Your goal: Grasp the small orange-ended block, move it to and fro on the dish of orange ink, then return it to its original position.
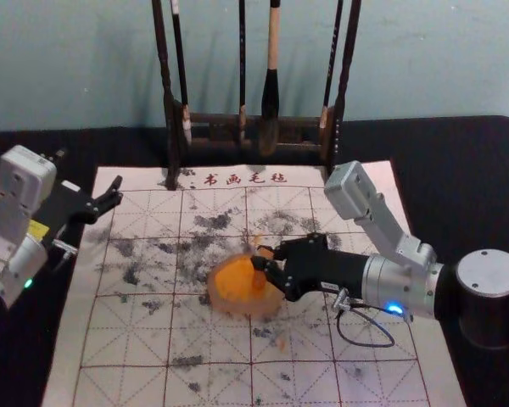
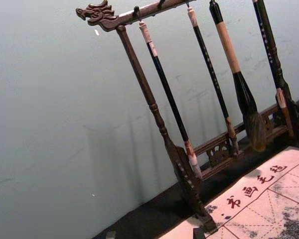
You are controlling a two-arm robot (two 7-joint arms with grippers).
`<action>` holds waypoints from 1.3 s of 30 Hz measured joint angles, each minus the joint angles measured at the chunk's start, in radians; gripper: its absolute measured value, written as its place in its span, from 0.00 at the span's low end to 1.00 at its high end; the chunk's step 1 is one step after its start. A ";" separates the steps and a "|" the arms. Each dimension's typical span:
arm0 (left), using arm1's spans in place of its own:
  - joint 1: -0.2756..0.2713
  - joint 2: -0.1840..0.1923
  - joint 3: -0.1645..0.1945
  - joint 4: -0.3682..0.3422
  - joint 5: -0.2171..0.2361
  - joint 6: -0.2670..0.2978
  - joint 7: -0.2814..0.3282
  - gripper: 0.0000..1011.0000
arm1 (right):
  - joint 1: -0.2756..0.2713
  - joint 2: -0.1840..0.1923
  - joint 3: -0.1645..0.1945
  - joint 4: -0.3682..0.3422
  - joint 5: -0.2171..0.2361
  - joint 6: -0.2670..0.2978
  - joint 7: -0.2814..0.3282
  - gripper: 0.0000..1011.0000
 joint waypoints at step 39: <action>0.000 0.000 0.000 0.000 0.000 0.000 0.000 0.99 | 0.081 -0.083 -0.053 0.100 -0.014 -0.005 0.012 0.13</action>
